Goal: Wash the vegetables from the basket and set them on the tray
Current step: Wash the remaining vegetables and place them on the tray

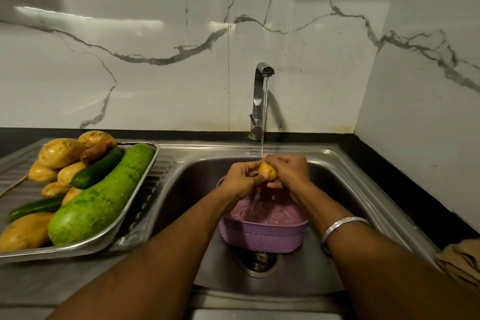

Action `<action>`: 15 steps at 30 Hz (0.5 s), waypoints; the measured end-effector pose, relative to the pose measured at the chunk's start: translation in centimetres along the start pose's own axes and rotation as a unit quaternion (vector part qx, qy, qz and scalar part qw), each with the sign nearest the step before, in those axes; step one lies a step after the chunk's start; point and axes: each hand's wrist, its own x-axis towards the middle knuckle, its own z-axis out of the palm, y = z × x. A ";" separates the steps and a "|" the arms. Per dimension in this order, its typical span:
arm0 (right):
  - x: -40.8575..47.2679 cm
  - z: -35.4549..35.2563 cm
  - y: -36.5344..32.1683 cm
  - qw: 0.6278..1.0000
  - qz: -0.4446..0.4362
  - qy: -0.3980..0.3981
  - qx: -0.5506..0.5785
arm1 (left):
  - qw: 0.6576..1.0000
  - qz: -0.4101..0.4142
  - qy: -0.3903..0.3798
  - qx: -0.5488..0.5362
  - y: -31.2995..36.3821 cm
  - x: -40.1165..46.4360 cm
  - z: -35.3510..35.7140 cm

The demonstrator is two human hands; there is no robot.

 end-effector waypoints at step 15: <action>0.6 -1.5 -0.3 0.971 0.158 -0.111 0.139 | 1.000 -0.021 0.010 -0.019 0.0 0.1 -0.8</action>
